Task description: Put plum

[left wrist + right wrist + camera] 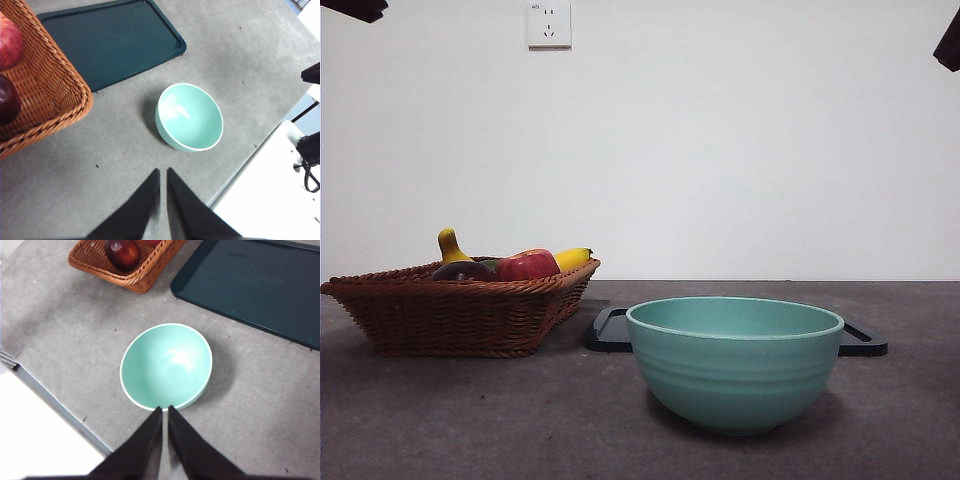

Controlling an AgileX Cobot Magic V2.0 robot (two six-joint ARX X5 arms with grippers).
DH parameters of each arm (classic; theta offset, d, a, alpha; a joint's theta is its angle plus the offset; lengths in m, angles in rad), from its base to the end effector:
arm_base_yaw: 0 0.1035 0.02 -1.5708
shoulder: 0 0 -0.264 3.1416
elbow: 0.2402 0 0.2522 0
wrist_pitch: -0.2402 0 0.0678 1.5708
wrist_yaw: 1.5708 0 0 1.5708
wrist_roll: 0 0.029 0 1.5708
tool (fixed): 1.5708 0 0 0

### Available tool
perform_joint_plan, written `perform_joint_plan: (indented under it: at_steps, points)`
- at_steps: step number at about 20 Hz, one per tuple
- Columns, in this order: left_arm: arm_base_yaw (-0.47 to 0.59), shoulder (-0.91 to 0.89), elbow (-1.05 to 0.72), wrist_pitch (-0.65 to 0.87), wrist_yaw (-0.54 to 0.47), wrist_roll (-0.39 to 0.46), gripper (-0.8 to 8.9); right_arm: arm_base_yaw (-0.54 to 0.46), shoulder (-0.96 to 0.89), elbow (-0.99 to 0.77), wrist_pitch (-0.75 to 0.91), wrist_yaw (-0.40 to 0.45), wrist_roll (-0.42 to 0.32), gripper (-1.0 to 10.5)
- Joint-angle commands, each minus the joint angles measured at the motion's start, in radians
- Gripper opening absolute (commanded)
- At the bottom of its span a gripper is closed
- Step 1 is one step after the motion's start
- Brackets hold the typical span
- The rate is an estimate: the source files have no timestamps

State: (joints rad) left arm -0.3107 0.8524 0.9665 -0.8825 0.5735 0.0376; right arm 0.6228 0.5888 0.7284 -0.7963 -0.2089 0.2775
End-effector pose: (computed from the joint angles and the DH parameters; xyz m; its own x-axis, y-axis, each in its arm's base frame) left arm 0.1371 -0.0605 0.3257 0.4092 -0.7013 -0.5838 0.6527 0.6720 -0.3498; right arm 0.0865 0.0695 0.2849 0.5084 0.6204 -0.5972 -0.5413 0.7696 0.3387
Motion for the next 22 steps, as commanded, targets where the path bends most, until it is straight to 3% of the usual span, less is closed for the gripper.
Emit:
perform_joint_plan:
  at_steps: [1, 6, 8, 10, 13, 22]
  points:
    - [0.015, -0.040, 0.003, 0.080, -0.018, 0.129, 0.19, 0.010, 0.003, 0.007, 0.010, 0.000, 0.003, 0.1]
    - [0.252, -0.327, -0.195, 0.674, -0.056, 0.133, 0.19, 0.010, 0.003, 0.007, 0.010, 0.000, 0.003, 0.1]
    - [0.332, -0.459, -0.327, 0.792, -0.188, 0.133, 0.19, 0.010, 0.003, 0.007, 0.010, 0.000, 0.003, 0.1]
    - [0.385, -0.567, -0.463, 0.836, -0.314, 0.125, 0.19, 0.010, 0.003, 0.007, 0.010, 0.000, 0.003, 0.1]
    - [0.427, -0.694, -0.651, 0.856, -0.401, 0.100, 0.19, 0.010, 0.003, 0.007, 0.010, 0.000, 0.003, 0.1]
    - [0.444, -0.850, -0.947, 0.842, -0.417, 0.011, 0.19, 0.010, 0.003, 0.007, 0.010, 0.000, 0.003, 0.1]
